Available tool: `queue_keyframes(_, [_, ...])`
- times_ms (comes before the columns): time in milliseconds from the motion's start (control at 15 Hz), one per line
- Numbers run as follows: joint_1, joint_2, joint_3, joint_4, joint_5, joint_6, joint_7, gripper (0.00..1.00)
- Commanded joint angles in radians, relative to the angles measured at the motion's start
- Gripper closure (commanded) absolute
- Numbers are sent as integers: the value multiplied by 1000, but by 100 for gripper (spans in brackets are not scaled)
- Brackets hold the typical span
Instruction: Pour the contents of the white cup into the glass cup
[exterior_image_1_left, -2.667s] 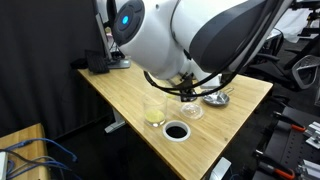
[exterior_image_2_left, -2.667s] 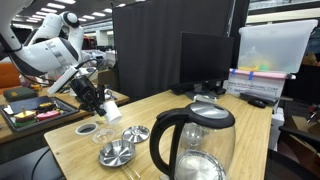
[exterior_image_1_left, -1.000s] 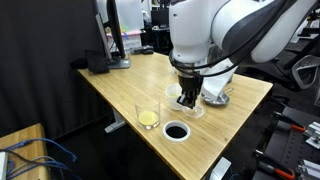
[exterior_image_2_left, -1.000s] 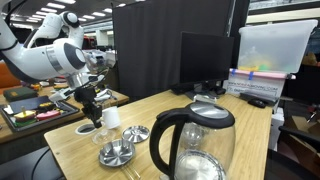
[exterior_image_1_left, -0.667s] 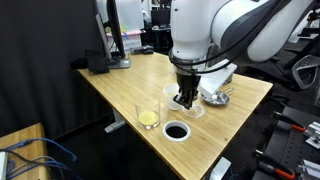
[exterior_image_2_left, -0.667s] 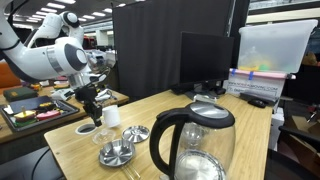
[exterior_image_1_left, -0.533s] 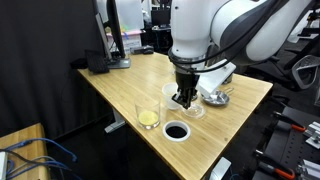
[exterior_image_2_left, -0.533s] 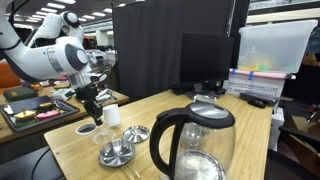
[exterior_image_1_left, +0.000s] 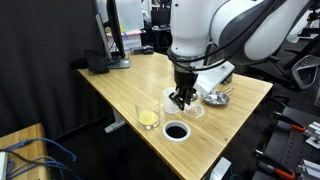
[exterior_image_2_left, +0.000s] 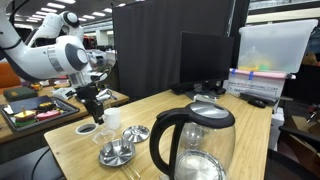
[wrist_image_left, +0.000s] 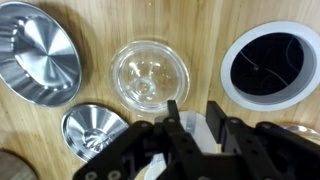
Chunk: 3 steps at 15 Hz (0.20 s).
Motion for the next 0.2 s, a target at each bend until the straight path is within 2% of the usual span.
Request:
queue_keyframes(0, [9,-1,-8,0,6,-1,-5,64])
queue_keyframes(133, [9,-1,-8,0,6,-1,-5,64])
